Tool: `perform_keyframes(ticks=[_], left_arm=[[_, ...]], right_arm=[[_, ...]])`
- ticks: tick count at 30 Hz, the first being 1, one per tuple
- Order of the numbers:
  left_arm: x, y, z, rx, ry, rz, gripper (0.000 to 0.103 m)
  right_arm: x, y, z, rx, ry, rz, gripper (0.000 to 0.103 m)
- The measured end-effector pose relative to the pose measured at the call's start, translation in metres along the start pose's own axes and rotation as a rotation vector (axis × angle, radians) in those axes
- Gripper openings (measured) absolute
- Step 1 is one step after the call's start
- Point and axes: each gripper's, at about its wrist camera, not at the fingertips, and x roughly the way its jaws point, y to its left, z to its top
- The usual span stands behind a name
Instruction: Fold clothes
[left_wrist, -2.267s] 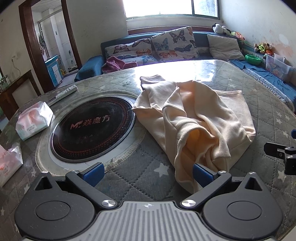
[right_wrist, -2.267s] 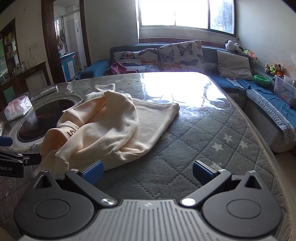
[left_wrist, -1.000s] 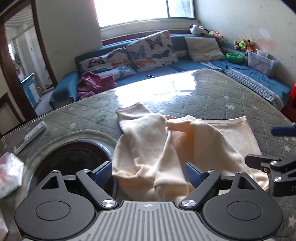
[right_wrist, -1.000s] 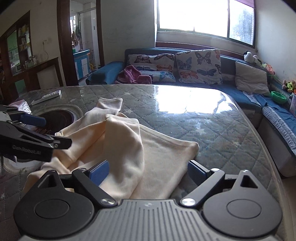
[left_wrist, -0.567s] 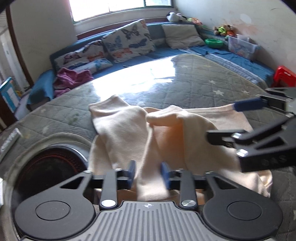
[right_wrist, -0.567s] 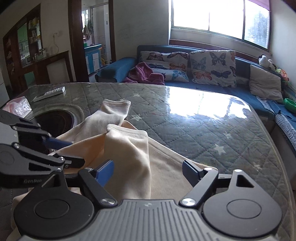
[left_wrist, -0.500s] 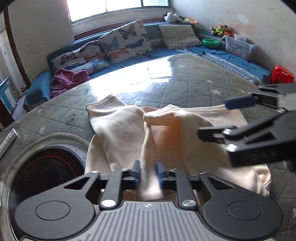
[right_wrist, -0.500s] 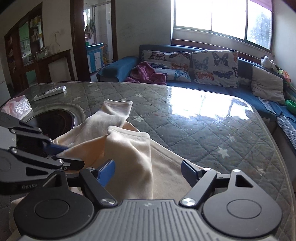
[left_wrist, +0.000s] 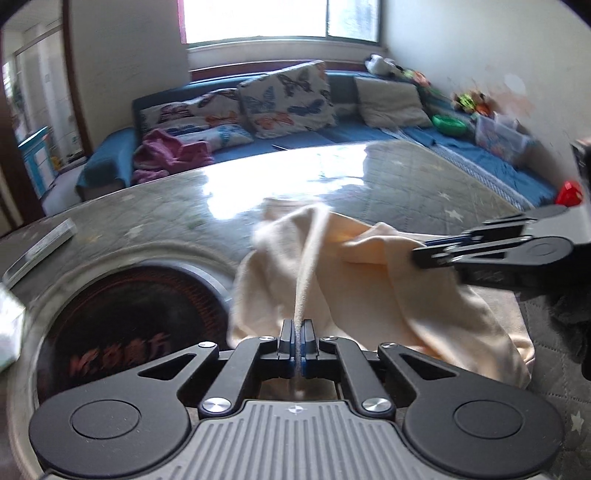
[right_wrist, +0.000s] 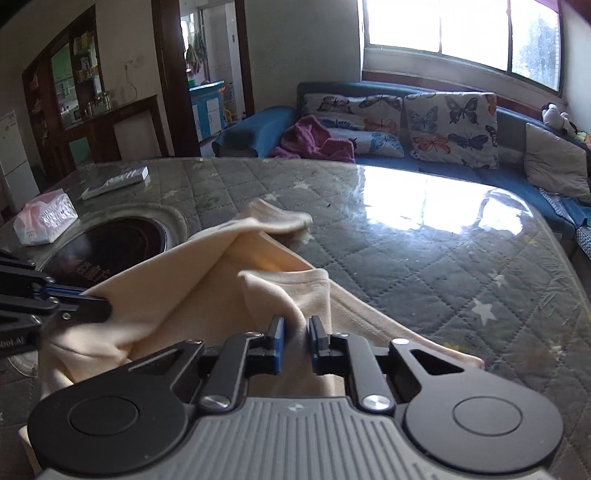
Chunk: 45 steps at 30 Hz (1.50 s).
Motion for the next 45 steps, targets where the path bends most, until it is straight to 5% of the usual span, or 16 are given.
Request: perform_keyframes(ticks=[9,18,21,25,39,45], left_arm=[[-0.048,0.037,-0.038,-0.121,-0.013,0.062,0.003],[-0.071,0.045,-0.078,-0.187,0.045,0.065,0.003],[-0.070,0.046,-0.085,-0.191,0.065,0.059,0.003],[-0.071,0.046,-0.087,-0.191,0.074,0.059,0.003],[-0.096,0.025,-0.109,-0.126,0.084,-0.027,0.003],[-0.102,0.021,-0.120,-0.096,0.127,-0.067,0.003]], right_arm=[[-0.036,-0.010,-0.001,0.018,-0.048,-0.015,0.011],[0.005,0.018,-0.001,-0.088,-0.001,0.014,0.050],[0.020,0.024,-0.004,-0.117,0.019,-0.006,0.045],[0.016,0.018,-0.006,-0.085,0.008,-0.018,0.008],[-0.139,-0.058,-0.041,0.028,-0.185,-0.237,0.005],[-0.180,-0.096,-0.092,0.137,-0.105,-0.337,0.005]])
